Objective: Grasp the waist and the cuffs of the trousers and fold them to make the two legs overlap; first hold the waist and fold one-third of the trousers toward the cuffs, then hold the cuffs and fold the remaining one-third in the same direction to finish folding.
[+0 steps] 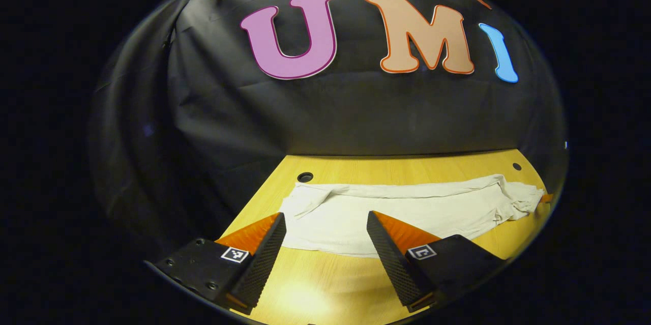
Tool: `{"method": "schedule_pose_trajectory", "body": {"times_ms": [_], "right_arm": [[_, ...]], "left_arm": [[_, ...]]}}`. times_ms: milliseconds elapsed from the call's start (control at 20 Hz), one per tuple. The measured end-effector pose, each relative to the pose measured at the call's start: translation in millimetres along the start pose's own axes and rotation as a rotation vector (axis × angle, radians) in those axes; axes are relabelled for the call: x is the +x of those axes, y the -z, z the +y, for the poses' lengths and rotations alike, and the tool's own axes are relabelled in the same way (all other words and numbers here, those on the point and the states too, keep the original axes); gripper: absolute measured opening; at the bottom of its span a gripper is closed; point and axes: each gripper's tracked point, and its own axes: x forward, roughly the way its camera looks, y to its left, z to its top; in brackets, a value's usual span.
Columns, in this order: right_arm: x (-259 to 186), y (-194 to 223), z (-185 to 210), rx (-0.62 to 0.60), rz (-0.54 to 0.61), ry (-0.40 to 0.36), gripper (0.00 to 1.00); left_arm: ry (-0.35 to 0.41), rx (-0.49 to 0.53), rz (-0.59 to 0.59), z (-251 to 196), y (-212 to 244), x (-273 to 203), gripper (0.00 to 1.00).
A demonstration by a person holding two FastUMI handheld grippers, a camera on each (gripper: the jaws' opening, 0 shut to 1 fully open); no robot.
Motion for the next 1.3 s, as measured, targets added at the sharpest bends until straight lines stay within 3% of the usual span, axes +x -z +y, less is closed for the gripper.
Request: {"method": "schedule_pose_trajectory", "body": {"times_ms": [100, 150, 200, 300, 350, 500, 550, 650, 700, 950, 1300], "right_arm": [[7.3, -4.3, 12.7, 0.090, -0.008, -0.065, 0.92], [8.4, -3.9, 14.4, 0.134, 0.000, -0.086, 0.96], [8.1, -3.0, 18.8, 0.192, 0.016, -0.117, 0.92], [15.0, -2.4, 28.9, 0.263, 0.028, -0.168, 0.96], [15.8, -0.2, 34.5, 0.301, 0.041, -0.201, 0.93], [23.3, 3.9, 35.0, 0.310, 0.045, -0.176, 0.37], [25.2, -0.8, 36.4, 0.318, 0.030, -0.178, 0.26], [13.5, -6.7, 42.2, 0.318, 0.007, -0.181, 0.21], [7.2, -12.8, 45.3, 0.309, -0.011, -0.183, 0.25], [-41.3, -47.7, 76.2, 0.287, -0.115, -0.210, 0.24], [-119.4, -66.0, 163.0, 0.112, -0.240, -0.242, 0.24]], "left_arm": [[-0.010, -0.005, -0.004, 0.5, -1.7, -5.3, 0.97], [-0.012, -0.016, -0.015, -0.1, -3.2, -7.3, 0.97], [-0.012, -0.031, -0.027, -1.6, -4.3, -11.7, 0.96], [-0.016, -0.043, -0.033, -3.2, -3.9, -14.8, 0.96], [-0.018, -0.040, -0.033, -4.2, -5.2, -17.0, 0.97], [-0.021, -0.047, -0.047, -5.9, -6.8, -20.5, 0.97], [-0.020, -0.053, -0.047, -7.4, -5.8, -21.3, 0.97], [-0.012, -0.066, -0.046, -8.5, -3.1, -23.1, 0.97], [-0.006, -0.070, -0.049, -8.8, -4.1, -23.2, 0.97], [0.055, -0.127, -0.063, -10.2, -0.5, -20.2, 0.97], [0.185, -0.128, -0.064, 10.0, 8.8, -1.9, 0.97]]}}
